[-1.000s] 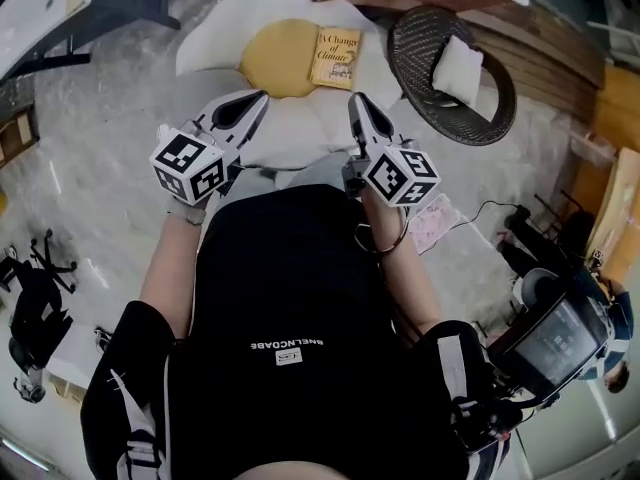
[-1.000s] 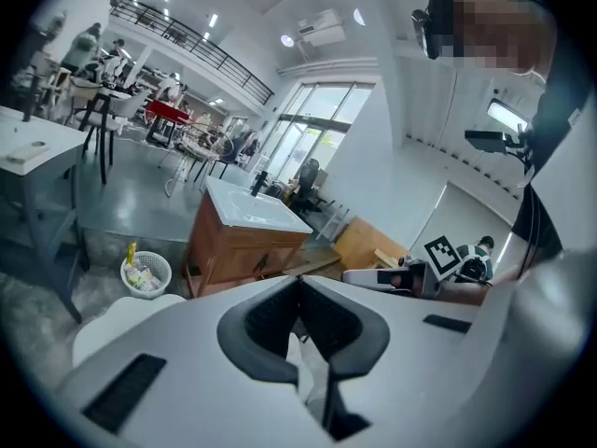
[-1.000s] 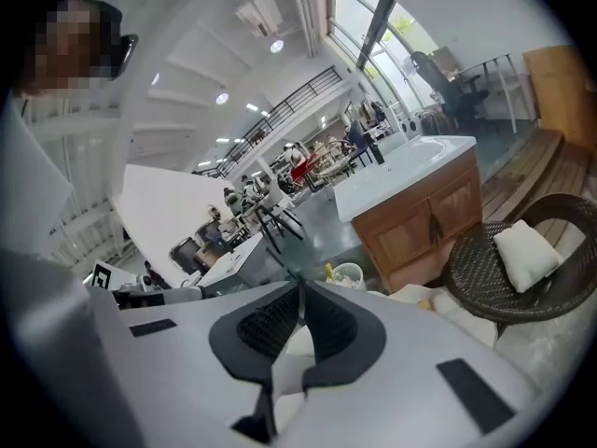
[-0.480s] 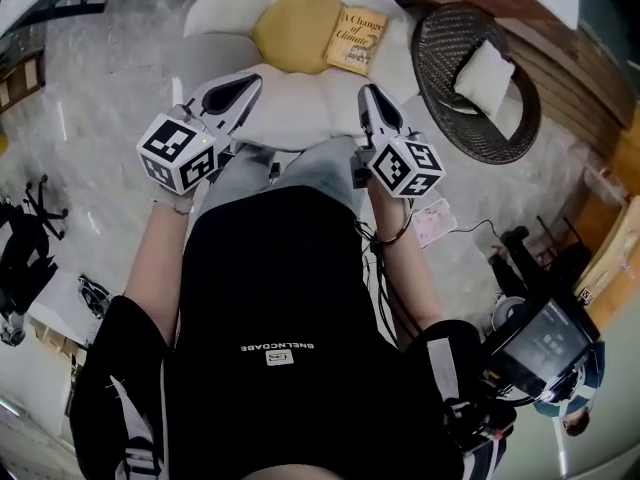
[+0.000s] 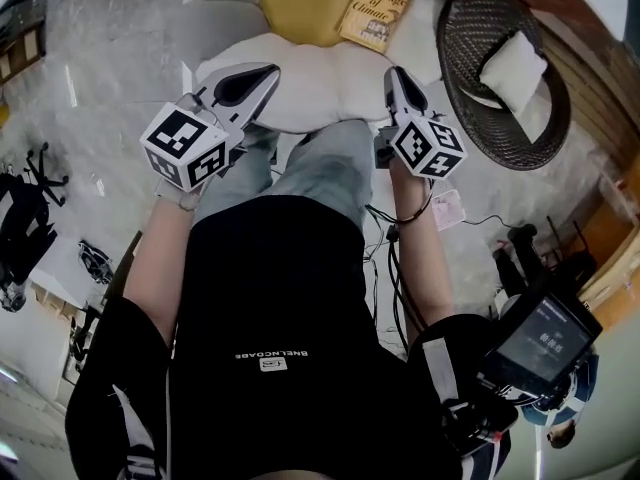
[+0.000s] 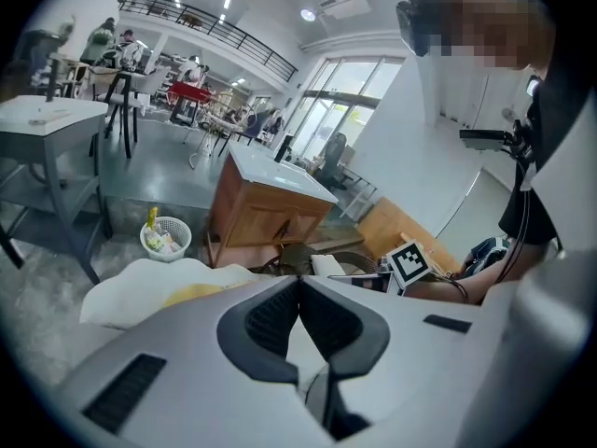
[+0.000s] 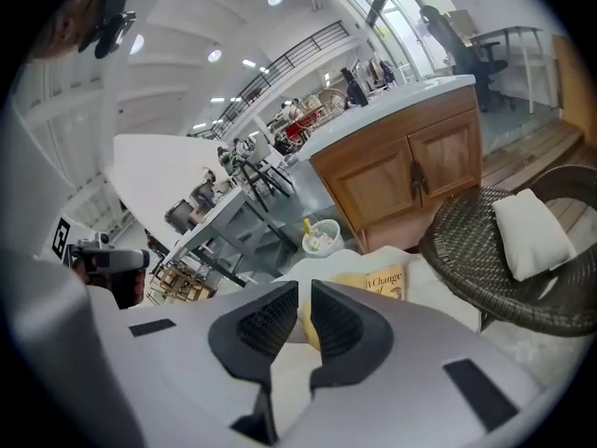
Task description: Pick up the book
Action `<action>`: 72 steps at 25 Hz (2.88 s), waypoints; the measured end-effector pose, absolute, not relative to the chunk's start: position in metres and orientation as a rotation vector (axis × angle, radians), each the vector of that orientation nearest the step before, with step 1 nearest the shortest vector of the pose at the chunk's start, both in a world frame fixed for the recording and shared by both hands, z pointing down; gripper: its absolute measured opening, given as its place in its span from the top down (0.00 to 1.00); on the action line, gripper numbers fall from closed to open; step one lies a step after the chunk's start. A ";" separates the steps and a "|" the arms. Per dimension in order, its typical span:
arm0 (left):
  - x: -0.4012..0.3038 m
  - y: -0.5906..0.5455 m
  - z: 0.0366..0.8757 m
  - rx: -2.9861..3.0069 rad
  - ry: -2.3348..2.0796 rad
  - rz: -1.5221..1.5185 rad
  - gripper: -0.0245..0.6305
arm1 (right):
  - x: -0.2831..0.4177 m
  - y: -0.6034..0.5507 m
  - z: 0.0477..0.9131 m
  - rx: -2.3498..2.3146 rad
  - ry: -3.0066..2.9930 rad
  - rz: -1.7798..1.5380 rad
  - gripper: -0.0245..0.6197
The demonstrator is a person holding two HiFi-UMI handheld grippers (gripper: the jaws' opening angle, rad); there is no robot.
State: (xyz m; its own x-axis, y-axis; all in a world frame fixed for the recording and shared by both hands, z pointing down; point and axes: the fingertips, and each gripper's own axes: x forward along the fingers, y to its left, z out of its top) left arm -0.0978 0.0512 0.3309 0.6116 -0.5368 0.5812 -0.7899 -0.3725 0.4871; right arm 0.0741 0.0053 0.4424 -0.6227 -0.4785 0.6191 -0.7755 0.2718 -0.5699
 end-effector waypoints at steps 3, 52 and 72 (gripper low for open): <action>-0.097 0.057 0.343 2.054 -1.047 0.411 0.94 | 0.079 0.010 0.467 1.125 -2.194 1.278 0.91; -0.136 0.103 0.595 1.728 -1.077 0.231 0.94 | 0.065 0.016 0.803 0.907 -1.723 1.459 0.56; -0.128 0.107 0.601 1.678 -1.119 0.183 0.94 | 0.072 0.010 0.825 0.781 -1.553 1.553 0.56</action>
